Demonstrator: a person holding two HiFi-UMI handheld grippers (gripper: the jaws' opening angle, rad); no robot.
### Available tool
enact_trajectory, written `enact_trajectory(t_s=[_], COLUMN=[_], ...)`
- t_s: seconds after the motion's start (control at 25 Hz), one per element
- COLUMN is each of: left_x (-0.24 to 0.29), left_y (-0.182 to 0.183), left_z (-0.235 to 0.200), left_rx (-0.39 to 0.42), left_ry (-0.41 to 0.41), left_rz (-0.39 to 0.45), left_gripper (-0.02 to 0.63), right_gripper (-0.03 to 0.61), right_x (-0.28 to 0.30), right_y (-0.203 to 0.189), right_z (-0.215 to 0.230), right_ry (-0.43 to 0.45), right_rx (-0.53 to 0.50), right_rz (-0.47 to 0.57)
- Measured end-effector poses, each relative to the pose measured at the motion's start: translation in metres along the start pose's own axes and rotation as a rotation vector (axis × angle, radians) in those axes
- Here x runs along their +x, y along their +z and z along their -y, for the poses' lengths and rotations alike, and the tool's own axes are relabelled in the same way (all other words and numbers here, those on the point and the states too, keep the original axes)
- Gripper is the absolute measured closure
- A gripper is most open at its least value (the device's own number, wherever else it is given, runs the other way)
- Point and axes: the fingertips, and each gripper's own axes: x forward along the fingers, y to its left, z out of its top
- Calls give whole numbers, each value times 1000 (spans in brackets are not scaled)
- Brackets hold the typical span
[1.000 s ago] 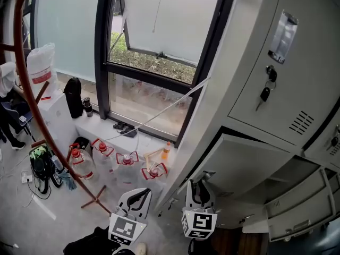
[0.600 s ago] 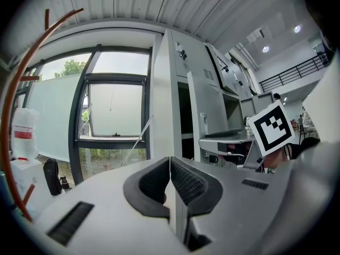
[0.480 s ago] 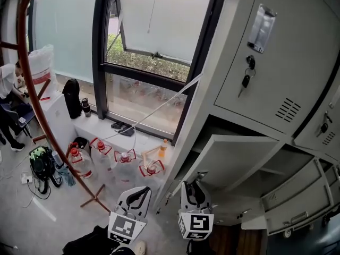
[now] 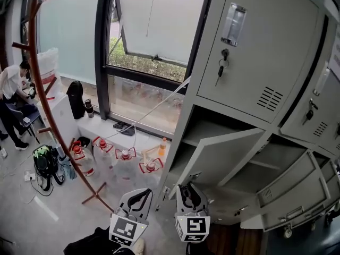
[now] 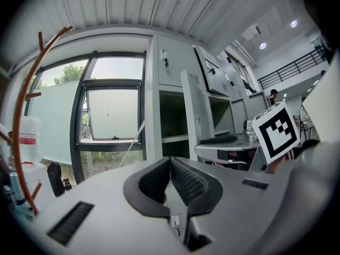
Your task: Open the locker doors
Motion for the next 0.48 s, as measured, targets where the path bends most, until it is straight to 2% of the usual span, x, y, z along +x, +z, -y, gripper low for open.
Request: enact_trajectory(t_s=[0.48], left_x=[-41], left_y=[-4], left_z=[66], left_rx=[-6], left_ry=[38], left_rz=[-6], left_gripper=[588], right_gripper=[445], right_x=[-77], right_y=[-7], right_z=[13], right_ry=[15], right_rx=[-15], right_rz=[17])
